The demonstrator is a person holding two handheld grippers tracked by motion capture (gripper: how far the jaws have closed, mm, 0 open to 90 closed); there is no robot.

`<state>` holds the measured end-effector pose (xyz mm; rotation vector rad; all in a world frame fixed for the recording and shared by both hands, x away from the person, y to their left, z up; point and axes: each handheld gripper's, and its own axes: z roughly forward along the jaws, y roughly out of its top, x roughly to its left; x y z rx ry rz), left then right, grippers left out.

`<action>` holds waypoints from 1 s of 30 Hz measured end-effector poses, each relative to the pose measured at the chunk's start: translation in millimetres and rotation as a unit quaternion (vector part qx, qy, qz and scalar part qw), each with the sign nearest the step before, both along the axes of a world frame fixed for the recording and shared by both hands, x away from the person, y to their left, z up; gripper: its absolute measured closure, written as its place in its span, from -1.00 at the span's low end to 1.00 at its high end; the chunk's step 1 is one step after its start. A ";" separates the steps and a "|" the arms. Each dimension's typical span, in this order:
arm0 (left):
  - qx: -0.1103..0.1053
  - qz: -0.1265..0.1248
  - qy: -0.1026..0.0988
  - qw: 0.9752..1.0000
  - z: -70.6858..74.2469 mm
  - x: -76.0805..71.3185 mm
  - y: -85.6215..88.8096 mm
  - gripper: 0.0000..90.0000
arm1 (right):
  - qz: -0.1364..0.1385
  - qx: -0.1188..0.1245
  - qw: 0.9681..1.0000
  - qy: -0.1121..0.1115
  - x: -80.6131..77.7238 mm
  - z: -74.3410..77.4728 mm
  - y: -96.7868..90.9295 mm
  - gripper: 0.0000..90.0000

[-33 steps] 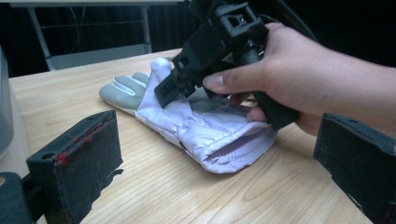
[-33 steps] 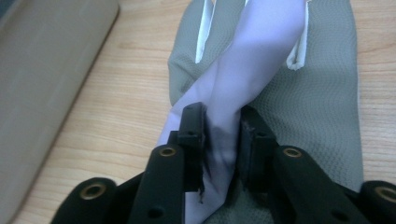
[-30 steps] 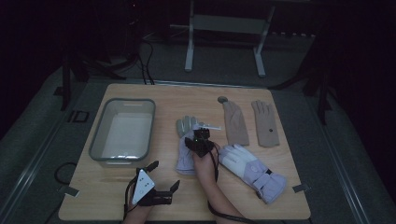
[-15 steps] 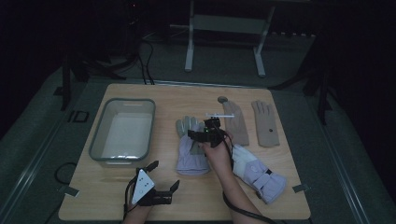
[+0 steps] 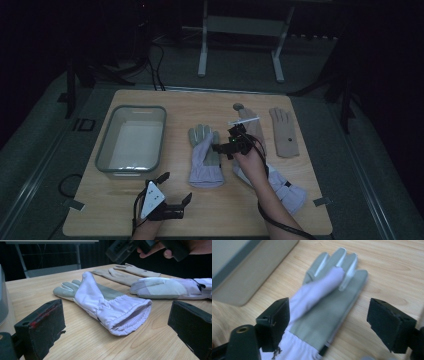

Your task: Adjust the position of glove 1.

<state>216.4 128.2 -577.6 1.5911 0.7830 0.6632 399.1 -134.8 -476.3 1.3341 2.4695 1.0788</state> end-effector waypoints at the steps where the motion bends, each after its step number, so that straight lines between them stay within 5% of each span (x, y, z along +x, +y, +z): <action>1: 0.000 0.000 0.000 1.000 0.0 0.1 0.1 -0.98 | 0.000 -0.004 1.000 0.005 -0.2 -0.3 -7.2 -0.55; 4: -0.001 0.001 0.000 1.000 0.0 -0.1 0.1 -0.98 | 0.002 -0.005 1.000 0.002 -0.8 0.0 -14.7 -0.54; 13: 0.001 -0.001 -0.003 1.000 -0.1 -0.1 -0.4 -0.98 | 0.070 -0.023 0.997 -0.035 -10.7 5.0 -54.1 -0.63; 21: 0.002 -0.002 -0.001 1.000 0.0 0.2 -0.5 -0.98 | 0.068 -0.006 0.997 -0.044 -19.6 10.9 -88.4 -0.75; 27: 0.001 -0.002 -0.003 1.000 -0.1 -0.1 -0.4 -0.98 | 0.097 -0.047 0.993 -0.052 -31.3 1.9 -103.7 -0.69; 30: 0.000 -0.002 -0.002 1.000 -0.1 0.1 -0.2 -0.98 | 0.125 -0.065 0.989 -0.047 -39.2 -8.5 -119.2 -0.44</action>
